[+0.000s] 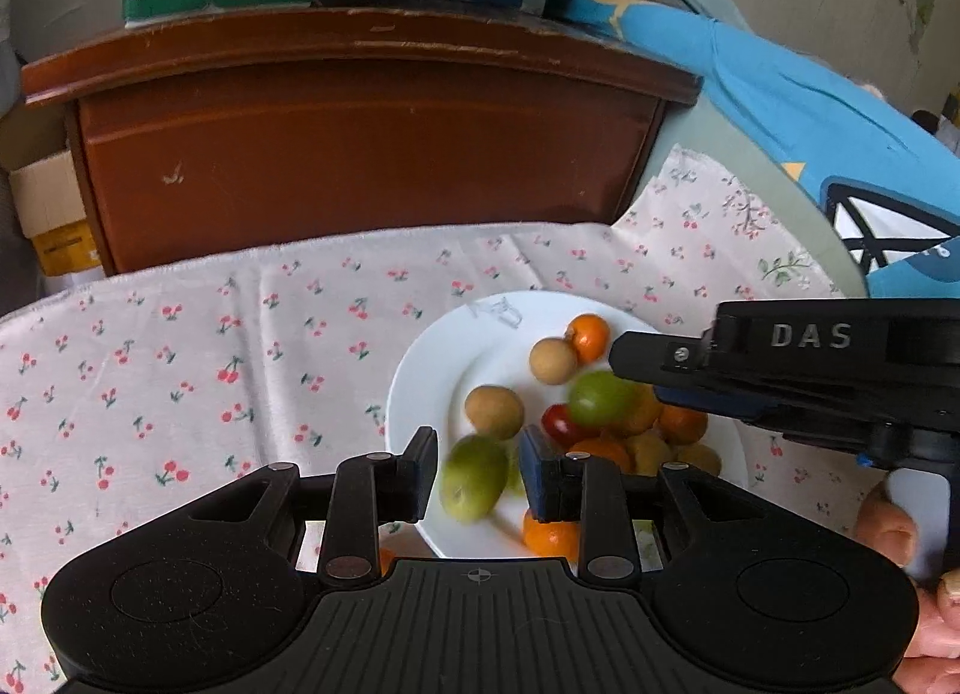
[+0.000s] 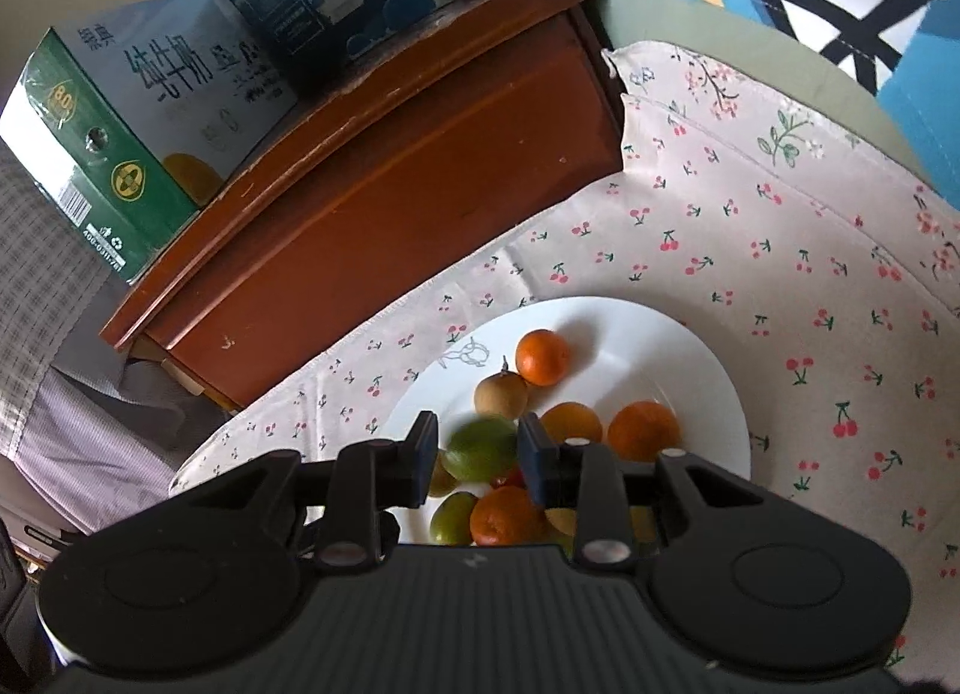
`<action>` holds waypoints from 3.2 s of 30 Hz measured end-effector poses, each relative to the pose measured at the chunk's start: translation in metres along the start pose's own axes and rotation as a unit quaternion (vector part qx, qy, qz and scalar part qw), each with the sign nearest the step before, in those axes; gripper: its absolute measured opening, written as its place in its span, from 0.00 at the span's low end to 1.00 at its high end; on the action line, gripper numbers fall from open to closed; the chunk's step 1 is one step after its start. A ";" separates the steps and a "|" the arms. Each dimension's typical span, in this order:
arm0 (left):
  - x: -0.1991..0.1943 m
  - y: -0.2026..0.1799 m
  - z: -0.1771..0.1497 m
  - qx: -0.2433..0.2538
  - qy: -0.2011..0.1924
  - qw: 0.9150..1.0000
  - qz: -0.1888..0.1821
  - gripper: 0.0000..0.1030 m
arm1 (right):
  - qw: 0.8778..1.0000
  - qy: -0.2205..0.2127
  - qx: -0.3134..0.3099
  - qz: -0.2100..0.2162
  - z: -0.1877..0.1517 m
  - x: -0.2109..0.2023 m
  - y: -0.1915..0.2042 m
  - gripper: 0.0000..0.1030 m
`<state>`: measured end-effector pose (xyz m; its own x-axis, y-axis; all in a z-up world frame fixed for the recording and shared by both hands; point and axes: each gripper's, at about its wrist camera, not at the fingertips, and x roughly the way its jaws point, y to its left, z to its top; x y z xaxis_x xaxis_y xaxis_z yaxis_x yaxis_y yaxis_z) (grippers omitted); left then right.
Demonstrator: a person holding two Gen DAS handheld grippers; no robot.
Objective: Organize fruits
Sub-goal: 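Carry both green fruits onto the white plate and open both grippers, then withdraw both open grippers from the plate toward the loose mandarin and tomato, then grasp the mandarin with the left gripper while the right gripper grasps the red cherry tomato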
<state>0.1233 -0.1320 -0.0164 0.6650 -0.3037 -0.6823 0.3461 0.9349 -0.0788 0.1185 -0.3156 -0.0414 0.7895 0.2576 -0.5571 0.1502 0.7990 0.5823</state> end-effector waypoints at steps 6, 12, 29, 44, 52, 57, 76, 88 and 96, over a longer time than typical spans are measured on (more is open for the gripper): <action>-0.019 -0.002 0.008 0.004 -0.027 0.999 0.018 0.52 | 1.000 -0.012 -0.005 0.002 0.003 -0.007 0.004 0.30; -0.053 0.011 0.014 -0.012 -0.034 0.998 0.046 0.75 | 0.999 -0.022 -0.026 0.006 0.001 -0.024 0.014 0.34; -0.133 0.057 -0.023 -0.053 -0.034 0.989 0.137 0.96 | 0.996 0.001 -0.084 -0.019 -0.092 -0.069 0.031 0.41; -0.137 0.074 -0.037 -0.107 -0.015 0.981 0.159 0.96 | 0.992 0.008 -0.121 -0.046 -0.132 -0.035 0.045 0.41; -0.135 0.073 -0.038 -0.104 -0.011 0.981 0.163 0.96 | 0.988 -0.006 -0.139 -0.062 -0.134 -0.020 0.051 0.37; -0.132 0.074 -0.039 -0.107 -0.004 0.980 0.167 0.96 | 0.984 -0.016 -0.161 -0.072 -0.137 -0.010 0.058 0.29; -0.108 0.063 -0.046 -0.067 0.013 0.988 0.137 0.96 | 0.979 -0.011 -0.188 -0.073 -0.141 -0.023 0.067 0.21; -0.075 0.044 -0.055 -0.028 -0.005 0.995 0.098 0.96 | 0.990 0.012 -0.135 -0.046 -0.115 -0.072 0.050 0.21; -0.047 0.030 -0.059 0.017 -0.034 0.996 0.085 0.94 | 0.993 0.013 -0.105 -0.047 -0.110 -0.070 0.037 0.21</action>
<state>0.0633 -0.0786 -0.0298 0.7590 -0.1538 -0.6327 0.2460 0.9674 0.0600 0.0033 -0.2442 -0.0454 0.7622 0.1881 -0.6194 0.0925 0.9154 0.3919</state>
